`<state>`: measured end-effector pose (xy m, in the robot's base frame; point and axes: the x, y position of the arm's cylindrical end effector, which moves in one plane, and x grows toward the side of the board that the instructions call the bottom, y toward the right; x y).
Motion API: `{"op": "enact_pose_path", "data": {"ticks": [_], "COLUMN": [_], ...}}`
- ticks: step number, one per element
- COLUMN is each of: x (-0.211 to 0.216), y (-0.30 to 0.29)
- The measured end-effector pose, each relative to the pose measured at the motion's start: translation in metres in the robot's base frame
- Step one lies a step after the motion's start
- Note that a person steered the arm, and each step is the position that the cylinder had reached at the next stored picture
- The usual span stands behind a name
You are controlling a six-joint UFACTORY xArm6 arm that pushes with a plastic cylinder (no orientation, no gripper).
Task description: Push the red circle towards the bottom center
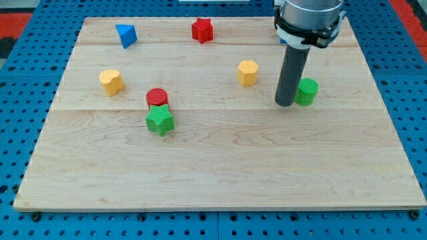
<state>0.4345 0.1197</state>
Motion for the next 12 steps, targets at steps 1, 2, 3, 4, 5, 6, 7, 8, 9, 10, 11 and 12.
{"op": "enact_pose_path", "data": {"ticks": [1,2,3,4,5,6,7,8,9,10,11,12], "x": [0.000,0.000,0.001,0.012,0.024,0.027,0.002,-0.016,-0.017,-0.017,-0.017,-0.017], "y": [0.027,0.035,0.028,-0.015,-0.061,-0.087,-0.096,-0.143,-0.199,-0.214,-0.216,-0.216]}}
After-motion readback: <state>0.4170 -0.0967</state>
